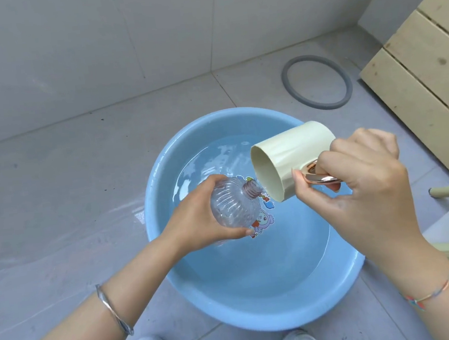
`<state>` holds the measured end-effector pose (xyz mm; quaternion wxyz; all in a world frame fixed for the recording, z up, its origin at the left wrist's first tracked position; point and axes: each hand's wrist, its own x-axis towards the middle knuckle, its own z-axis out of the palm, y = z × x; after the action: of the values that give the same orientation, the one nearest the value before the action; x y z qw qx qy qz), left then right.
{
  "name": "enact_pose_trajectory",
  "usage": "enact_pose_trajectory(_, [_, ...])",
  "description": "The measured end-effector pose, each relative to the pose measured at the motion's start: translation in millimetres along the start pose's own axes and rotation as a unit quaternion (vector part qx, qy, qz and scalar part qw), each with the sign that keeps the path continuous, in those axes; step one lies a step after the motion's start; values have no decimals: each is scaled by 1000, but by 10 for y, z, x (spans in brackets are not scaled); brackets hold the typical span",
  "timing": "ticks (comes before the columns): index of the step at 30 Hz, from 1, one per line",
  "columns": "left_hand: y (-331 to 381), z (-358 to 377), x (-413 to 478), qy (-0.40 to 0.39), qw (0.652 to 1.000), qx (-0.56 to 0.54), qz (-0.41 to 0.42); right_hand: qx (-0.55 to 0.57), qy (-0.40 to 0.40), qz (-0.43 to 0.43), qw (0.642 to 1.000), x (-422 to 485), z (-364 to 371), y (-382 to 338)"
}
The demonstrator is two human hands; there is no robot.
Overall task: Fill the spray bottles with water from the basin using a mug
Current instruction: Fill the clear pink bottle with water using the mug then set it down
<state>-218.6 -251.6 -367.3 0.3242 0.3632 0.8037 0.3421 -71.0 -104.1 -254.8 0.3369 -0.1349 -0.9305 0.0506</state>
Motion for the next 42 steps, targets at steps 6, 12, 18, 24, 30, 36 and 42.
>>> enact_pose_trajectory(6, [-35, 8, -3, 0, 1000, -17, -1, 23, -1, 45, 999, -32, 12, 25])
enact_pose_trajectory(12, [-94, -6, -10, 11, 999, -34, -8, 90, -27, 233, 968, -63, -41, 235])
enact_pose_trajectory(18, [-94, -53, -22, 35, 998, -51, -14, 60, -134, 251, 957, -280, 207, 424])
enact_pose_trajectory(24, [-93, -68, -27, 44, 997, -66, -18, 19, -228, 205, 952, -582, 504, 565])
enact_pose_trajectory(30, [-90, -58, -30, 45, 997, -61, -20, 3, -253, 200, 947, -671, 601, 579])
enact_pose_trajectory(36, [-85, -47, -37, 41, 997, -59, -20, 43, -253, 222, 941, -726, 641, 530])
enact_pose_trajectory(42, [-89, -41, -22, 45, 997, -59, -18, 123, -214, 305, 920, -728, 586, 511])
